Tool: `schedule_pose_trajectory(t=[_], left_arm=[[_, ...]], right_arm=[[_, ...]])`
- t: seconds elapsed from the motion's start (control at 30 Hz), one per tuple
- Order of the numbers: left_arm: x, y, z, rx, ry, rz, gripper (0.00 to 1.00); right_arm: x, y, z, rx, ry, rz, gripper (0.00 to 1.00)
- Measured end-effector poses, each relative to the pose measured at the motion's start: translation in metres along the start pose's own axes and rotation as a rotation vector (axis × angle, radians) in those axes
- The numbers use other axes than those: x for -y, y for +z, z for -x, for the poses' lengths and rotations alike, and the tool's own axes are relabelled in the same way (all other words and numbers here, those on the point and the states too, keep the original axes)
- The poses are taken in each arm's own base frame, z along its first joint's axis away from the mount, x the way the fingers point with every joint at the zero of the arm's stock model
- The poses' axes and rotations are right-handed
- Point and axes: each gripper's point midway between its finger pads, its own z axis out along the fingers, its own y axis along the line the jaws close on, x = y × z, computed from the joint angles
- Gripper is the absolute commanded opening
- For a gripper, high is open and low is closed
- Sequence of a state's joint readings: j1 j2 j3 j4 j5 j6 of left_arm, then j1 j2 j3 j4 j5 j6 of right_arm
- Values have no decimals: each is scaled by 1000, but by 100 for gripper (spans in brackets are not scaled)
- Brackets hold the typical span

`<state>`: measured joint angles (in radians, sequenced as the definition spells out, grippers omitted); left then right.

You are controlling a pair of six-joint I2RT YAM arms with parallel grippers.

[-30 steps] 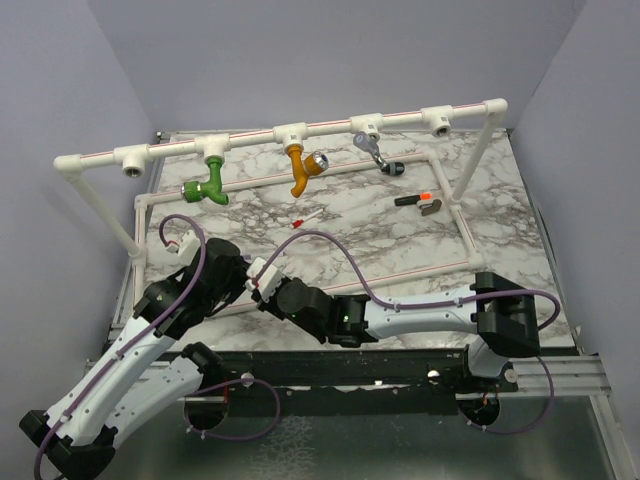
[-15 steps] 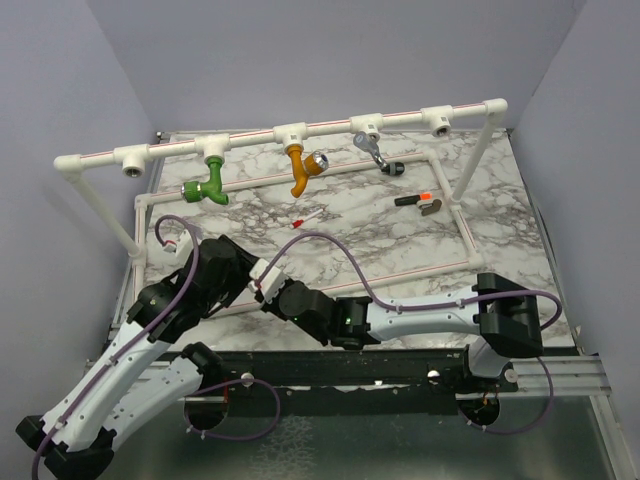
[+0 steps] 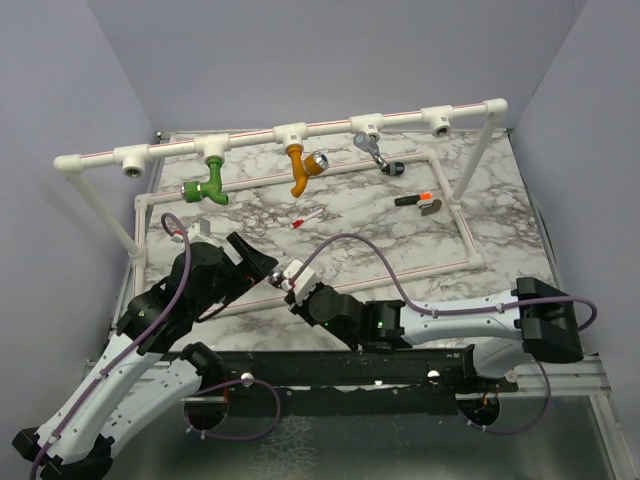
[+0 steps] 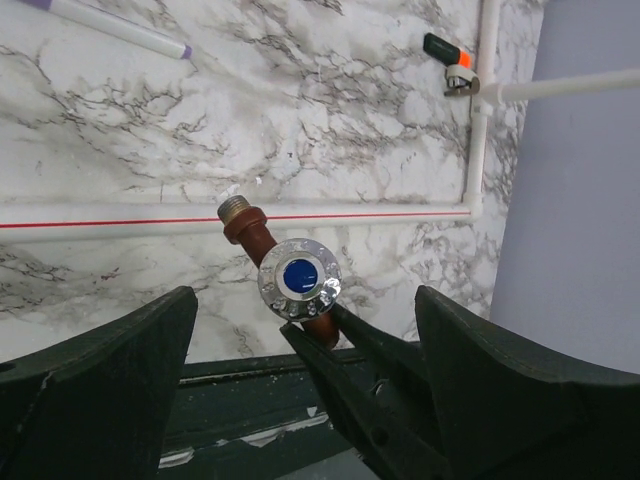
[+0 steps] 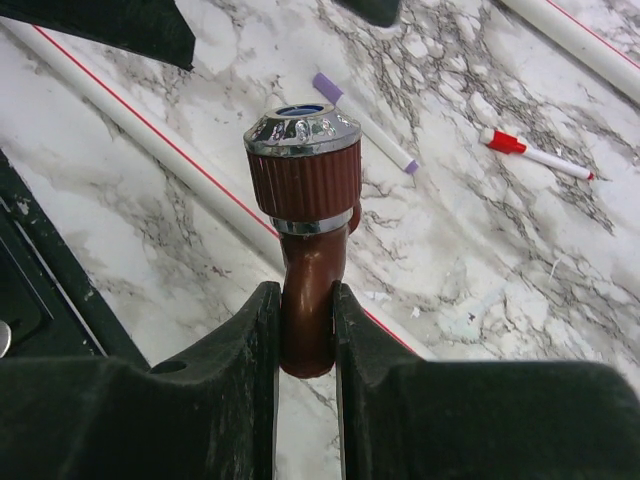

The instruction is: Install the water faucets

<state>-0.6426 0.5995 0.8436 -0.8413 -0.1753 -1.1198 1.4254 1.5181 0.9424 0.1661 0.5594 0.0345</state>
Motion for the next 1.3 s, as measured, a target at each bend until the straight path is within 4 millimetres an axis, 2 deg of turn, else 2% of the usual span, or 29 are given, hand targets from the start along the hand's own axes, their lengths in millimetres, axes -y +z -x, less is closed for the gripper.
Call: schedule_pose_trajectory(t=[0.3,0.43,0.77,1.1,1.3], left_arm=[[15,-18,-14,-65,169,-172,96],[28,-27,-19,-89,251,-271,96],[52,-36,-46,-218,441,-481,96],[69,-57,-63,-287,634,-686,96],[84,-71,-66,-292,687,-802,93]], right_arm=[[27,-39,-13,5,104,-1,1],[41,-52,-11,27,168,25,1],[69,-82,28,146,323,161,1],[72,-122,57,263,411,370,1],[54,-145,80,335,434,527,1]])
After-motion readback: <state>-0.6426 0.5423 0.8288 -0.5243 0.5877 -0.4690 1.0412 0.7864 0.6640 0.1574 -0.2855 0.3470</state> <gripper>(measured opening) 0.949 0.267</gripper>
